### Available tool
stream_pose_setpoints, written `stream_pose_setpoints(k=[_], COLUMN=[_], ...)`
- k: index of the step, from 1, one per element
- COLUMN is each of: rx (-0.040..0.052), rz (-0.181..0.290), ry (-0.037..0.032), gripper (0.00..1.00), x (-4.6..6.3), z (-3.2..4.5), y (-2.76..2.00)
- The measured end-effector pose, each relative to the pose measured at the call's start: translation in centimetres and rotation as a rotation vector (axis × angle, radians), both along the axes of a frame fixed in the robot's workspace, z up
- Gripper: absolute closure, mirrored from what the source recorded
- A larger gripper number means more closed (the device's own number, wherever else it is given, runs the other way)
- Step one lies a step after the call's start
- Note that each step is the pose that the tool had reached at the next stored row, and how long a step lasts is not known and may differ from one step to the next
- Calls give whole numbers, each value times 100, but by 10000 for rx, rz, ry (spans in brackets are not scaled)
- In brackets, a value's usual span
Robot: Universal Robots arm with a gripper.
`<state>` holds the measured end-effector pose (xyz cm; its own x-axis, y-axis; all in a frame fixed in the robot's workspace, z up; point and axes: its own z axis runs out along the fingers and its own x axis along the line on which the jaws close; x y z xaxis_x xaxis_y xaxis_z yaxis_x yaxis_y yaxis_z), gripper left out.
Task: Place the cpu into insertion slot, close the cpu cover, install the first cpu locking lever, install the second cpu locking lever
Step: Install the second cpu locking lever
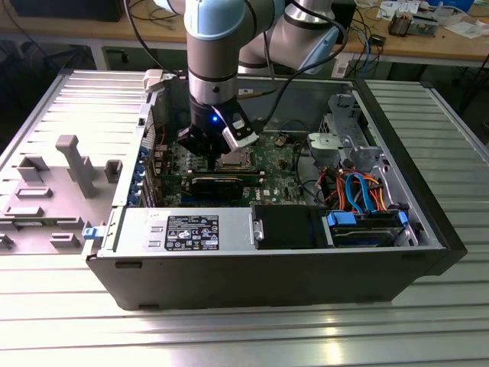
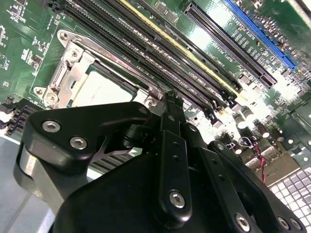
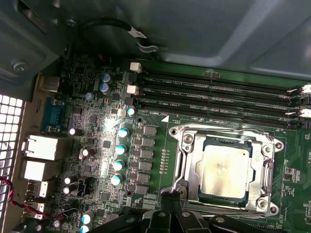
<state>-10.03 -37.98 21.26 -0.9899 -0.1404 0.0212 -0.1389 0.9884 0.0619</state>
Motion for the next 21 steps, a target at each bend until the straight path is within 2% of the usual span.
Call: stream_pose_setpoints(k=[6, 11, 12, 21], rx=[-5, -182, -192, -193], rz=[15, 15, 16, 15], ry=[3, 0, 1, 1], gripper=[89, 89, 89, 89], x=[1, 2, 2, 2], z=[-41, -43, -43, -5], y=[16, 17, 16, 24])
